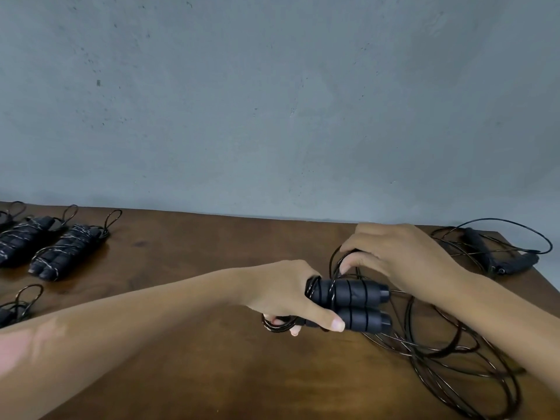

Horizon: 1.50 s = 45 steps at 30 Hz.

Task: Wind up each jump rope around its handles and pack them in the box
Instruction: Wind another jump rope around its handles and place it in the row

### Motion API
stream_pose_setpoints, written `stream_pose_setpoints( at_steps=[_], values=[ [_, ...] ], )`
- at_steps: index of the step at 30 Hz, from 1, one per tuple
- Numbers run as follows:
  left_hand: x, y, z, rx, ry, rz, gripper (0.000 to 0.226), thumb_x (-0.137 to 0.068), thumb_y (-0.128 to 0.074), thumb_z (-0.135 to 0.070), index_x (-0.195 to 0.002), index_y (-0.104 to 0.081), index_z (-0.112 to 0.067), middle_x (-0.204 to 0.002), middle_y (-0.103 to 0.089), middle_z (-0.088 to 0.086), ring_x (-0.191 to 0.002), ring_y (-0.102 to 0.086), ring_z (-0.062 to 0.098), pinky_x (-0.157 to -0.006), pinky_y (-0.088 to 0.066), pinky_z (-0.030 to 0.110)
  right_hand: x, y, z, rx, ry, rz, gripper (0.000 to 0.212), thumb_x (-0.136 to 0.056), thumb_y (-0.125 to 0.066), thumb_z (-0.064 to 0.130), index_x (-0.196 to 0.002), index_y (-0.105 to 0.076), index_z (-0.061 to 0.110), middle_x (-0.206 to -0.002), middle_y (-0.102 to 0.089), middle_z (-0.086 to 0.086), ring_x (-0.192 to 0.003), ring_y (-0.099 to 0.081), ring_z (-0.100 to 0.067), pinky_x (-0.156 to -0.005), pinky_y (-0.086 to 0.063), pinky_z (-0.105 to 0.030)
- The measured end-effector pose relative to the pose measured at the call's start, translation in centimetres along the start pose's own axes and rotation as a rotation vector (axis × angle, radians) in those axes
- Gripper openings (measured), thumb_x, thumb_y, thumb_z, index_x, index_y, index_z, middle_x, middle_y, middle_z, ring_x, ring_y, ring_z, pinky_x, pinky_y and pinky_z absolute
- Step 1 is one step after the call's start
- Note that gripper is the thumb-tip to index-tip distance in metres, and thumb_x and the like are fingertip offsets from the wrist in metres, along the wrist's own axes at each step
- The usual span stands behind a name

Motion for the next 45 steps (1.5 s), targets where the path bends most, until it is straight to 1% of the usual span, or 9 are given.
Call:
stream_pose_setpoints(
  at_steps=[4,7,9,13,18,24,28,38,45],
  values=[
    [0.8,0.3,-0.6,0.097,-0.076,0.032,0.020,-0.093,-0.076,-0.041,-0.094,-0.071,-0.022,-0.079,-0.073,0.018,-0.062,-0.051,0.028,-0.047,-0.039,0.026,0.6,-2.5,-1.8,-0.016,-0.056,0.109,0.015,-0.093,-0.059,0.029,-0.104,-0.068,0.033,-0.088,-0.061,0.014,-0.075,-0.061,-0.011,-0.062,-0.052,-0.034],
    [1.0,0.6,-0.6,0.206,-0.125,0.023,0.014,-0.097,-0.072,-0.036,-0.096,-0.072,-0.022,-0.075,-0.072,0.014,-0.059,-0.051,0.027,-0.045,-0.035,0.025,1.9,-5.8,-4.7,-0.158,-0.279,0.246,0.021,-0.088,-0.067,0.021,-0.108,-0.068,0.028,-0.097,-0.065,0.015,-0.086,-0.060,-0.007,-0.079,-0.052,-0.034],
    [1.2,0.8,-0.6,0.296,-0.173,0.015,0.015,-0.100,-0.069,-0.033,-0.103,-0.070,-0.018,-0.076,-0.070,0.013,-0.052,-0.051,0.023,-0.043,-0.030,0.025,2.7,-7.2,-5.9,-0.216,-0.373,0.224,0.030,-0.082,-0.073,0.007,-0.090,-0.067,0.035,-0.085,-0.060,0.017,-0.078,-0.057,-0.008,-0.076,-0.052,-0.035],
    [1.3,1.2,-0.3,0.501,-0.235,-0.030,0.023,-0.103,-0.062,-0.034,-0.085,-0.077,-0.031,-0.075,-0.066,0.016,-0.048,-0.051,0.019,-0.038,-0.025,0.021,2.9,-7.2,-3.6,-0.139,-0.319,0.072,0.025,-0.091,-0.046,0.025,-0.068,-0.056,0.031,-0.064,-0.055,0.007,-0.058,-0.054,-0.014,-0.054,-0.046,-0.036],
    [0.9,1.4,1.2,0.662,-0.166,-0.117,0.046,-0.100,-0.064,-0.048,-0.121,-0.067,-0.008,-0.078,-0.064,0.017,-0.052,-0.052,0.022,-0.036,-0.028,0.017,2.6,-7.1,-1.4,-0.169,-0.289,0.106,0.034,-0.105,-0.031,0.038,-0.074,-0.047,0.038,-0.064,-0.060,0.008,-0.063,-0.059,-0.010,-0.065,-0.048,-0.029],
    [0.8,3.0,3.5,0.830,-0.056,-0.317,0.045,-0.091,-0.069,-0.054,-0.107,-0.063,-0.012,-0.082,-0.064,0.021,-0.055,-0.052,0.025,-0.037,-0.027,0.019,3.9,-7.8,-1.8,-0.162,-0.345,0.103,0.040,-0.104,-0.031,0.056,-0.079,-0.048,0.029,-0.059,-0.058,0.003,-0.056,-0.057,-0.014,-0.059,-0.049,-0.037],
    [1.0,4.1,5.4,0.777,0.024,-0.405,0.052,-0.084,-0.073,-0.057,-0.105,-0.064,-0.011,-0.079,-0.065,0.020,-0.055,-0.051,0.026,-0.038,-0.028,0.020,4.4,-7.0,-1.6,-0.097,-0.362,0.110,0.042,-0.102,-0.029,0.058,-0.088,-0.054,0.027,-0.058,-0.053,0.004,-0.057,-0.054,-0.015,-0.053,-0.037,-0.028],
    [0.9,4.1,7.6,0.736,0.159,-0.499,0.053,-0.085,-0.077,-0.056,-0.112,-0.068,-0.011,-0.075,-0.070,0.016,-0.051,-0.051,0.024,-0.042,-0.036,0.021,4.5,-2.7,1.0,0.124,-0.300,0.070,0.029,-0.100,-0.036,0.048,-0.104,-0.061,0.034,-0.070,-0.061,0.017,-0.061,-0.060,-0.008,-0.055,-0.051,-0.029],
    [0.4,3.3,6.7,0.477,0.165,-0.384,0.046,-0.086,-0.078,-0.056,-0.108,-0.072,-0.016,-0.070,-0.070,0.012,-0.047,-0.044,0.021,-0.047,-0.029,0.023,3.0,0.4,3.0,0.343,-0.132,-0.038,0.029,-0.105,-0.038,0.037,-0.090,-0.059,0.024,-0.065,-0.052,0.012,-0.039,-0.044,-0.016,-0.036,-0.037,-0.028]
  ],
)
Point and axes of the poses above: each hand's wrist, its own x-axis away from the middle knuckle, its own y-axis out of the back of the hand, z = x × y, the point moved 6 cm from there along -x, towards the middle knuckle
